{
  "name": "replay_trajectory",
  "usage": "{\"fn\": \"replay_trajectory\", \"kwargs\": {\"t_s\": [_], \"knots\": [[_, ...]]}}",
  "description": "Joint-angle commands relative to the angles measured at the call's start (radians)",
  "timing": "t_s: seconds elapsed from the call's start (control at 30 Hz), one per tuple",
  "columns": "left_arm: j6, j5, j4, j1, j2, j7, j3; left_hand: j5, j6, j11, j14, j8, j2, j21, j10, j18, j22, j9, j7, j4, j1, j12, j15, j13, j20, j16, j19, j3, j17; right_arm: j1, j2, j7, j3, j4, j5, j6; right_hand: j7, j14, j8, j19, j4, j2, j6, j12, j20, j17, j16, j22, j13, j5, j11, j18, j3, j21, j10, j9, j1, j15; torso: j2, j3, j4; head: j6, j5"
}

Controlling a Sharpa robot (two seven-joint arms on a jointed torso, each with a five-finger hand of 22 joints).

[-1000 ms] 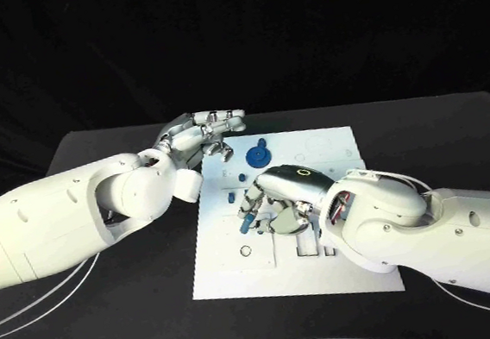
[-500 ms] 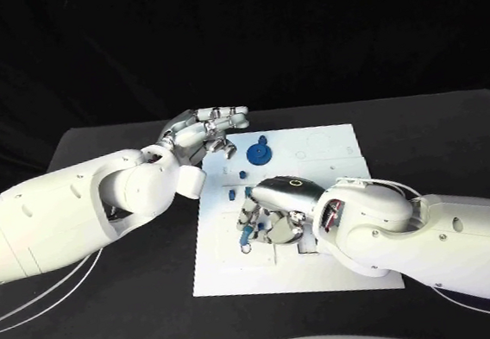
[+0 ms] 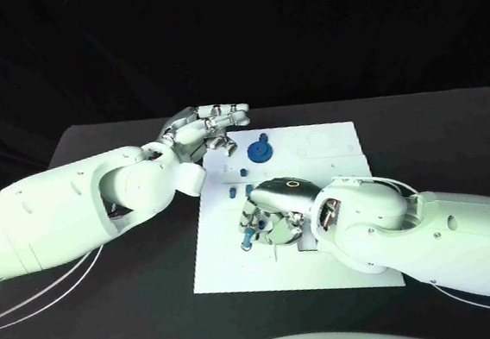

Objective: Assemble the parts on the task board

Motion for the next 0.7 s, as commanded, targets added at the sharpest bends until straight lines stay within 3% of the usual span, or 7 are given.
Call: {"fn": "replay_trajectory", "kwargs": {"t_s": [0.03,0.6,0.7], "knots": [[0.02,-0.001,0.002,0.0,0.002,0.004,0.001,0.003,-0.006,0.0,-0.008,0.004,0.008,-0.004,-0.008,0.019,-0.001,-0.001,0.0,-0.002,0.0,0.007,0.0,0.001,0.001,-0.005,-0.006,-0.006,-0.001,-0.005,0.007,-0.006,-0.002,-0.006,-0.029,0.037,-0.001,0.019,0.005,0.006,0.006,0.001,0.008,-0.005,0.001,-0.001,0.003,-0.001,0.001,0.004,0.001,-0.009,0.001,-0.001,0.003,0.002,-0.012,-0.005,0.0,-0.0001,-0.0007,-0.001,0.001],[0.022,-0.001,0.002,0.0,0.001,0.002,0.001,0.003,-0.006,0.0,-0.008,0.004,0.008,-0.004,-0.008,0.019,-0.001,-0.001,0.0,-0.002,0.0,0.007,0.0,0.001,0.001,-0.005,-0.006,-0.006,-0.001,-0.017,0.027,-0.04,-0.003,-0.012,-0.073,0.084,0.0,0.017,0.001,0.004,0.008,-0.001,0.004,-0.011,0.002,-0.008,-0.001,-0.004,0.0,0.005,0.002,-0.008,-0.002,-0.003,0.0,0.001,-0.018,-0.003,0.0,0.0001,-0.0002,-0.005,0.001],[0.022,-0.001,0.002,0.001,0.001,0.002,0.001,0.003,-0.006,0.0,-0.008,0.004,0.008,-0.004,-0.008,0.019,-0.001,-0.001,0.0,-0.002,0.0,0.007,0.0,0.001,0.001,-0.005,-0.006,-0.006,-0.001,-0.018,0.028,-0.039,-0.003,-0.011,-0.074,0.077,0.015,0.015,-0.022,-0.001,0.015,-0.02,-0.036,-0.034,0.007,-0.014,-0.005,-0.011,-0.005,0.014,0.015,-0.007,-0.013,-0.008,-0.032,-0.008,-0.037,0.007,-0.001,-0.0002,-0.0007,-0.003,0.0]]}}
